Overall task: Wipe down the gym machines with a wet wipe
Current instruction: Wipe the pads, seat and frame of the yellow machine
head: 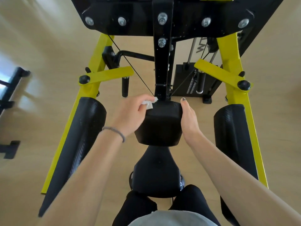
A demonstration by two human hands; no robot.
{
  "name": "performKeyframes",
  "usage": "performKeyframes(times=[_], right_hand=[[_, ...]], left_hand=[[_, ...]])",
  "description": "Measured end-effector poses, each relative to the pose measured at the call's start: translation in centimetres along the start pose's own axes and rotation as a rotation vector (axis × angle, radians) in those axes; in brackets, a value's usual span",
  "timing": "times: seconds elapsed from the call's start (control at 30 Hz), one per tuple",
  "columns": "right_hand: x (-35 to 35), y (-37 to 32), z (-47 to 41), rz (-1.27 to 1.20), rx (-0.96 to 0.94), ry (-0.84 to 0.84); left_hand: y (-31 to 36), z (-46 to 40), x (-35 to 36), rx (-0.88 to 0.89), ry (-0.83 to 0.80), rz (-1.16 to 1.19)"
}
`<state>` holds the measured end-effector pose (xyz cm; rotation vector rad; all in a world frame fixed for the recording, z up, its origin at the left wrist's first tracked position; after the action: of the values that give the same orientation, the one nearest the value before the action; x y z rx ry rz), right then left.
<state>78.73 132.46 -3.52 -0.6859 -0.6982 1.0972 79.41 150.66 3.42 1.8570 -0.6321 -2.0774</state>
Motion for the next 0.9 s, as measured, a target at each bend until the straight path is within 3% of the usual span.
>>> performKeyframes(times=[0.17, 0.33, 0.47, 0.53, 0.6, 0.73, 0.9], right_hand=[[0.5, -0.8, 0.2, 0.067, -0.005, 0.046], [0.9, -1.4, 0.5, 0.111, -0.037, 0.110], [1.0, -1.7, 0.4, 0.169, -0.066, 0.097], [0.8, -1.8, -0.1, 0.205, -0.049, 0.087], [0.5, -2.1, -0.8, 0.241, -0.037, 0.050], [0.4, -2.5, -2.8, 0.253, -0.086, -0.027], [0.3, -2.4, -5.8, 0.189, -0.081, -0.142]], left_hand=[[1.4, -6.0, -1.9, 0.129, -0.521, -0.272], [-1.0, -8.9, -1.2, -0.012, -0.925, 0.143], [-2.4, -9.8, 1.4, 0.006, -1.065, 0.289], [-2.9, -10.6, 2.7, -0.017, -1.076, 0.335], [-2.8, -11.5, 4.1, -0.001, -0.984, 0.301], [-3.8, -13.0, 7.5, 0.190, -0.755, -0.002], [-4.7, -14.0, 9.1, 0.357, -0.583, -0.127]])
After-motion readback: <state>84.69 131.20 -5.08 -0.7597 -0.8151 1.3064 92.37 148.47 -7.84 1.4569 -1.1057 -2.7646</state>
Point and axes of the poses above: each hand's wrist, its own z-axis away from the middle knuckle, its own x-axis out of the palm, y = z × x, the point moved 3 cm from there along -z, towards the middle knuckle, and after that the axes turned 10 degrees about -z, right-handed, at the moved point
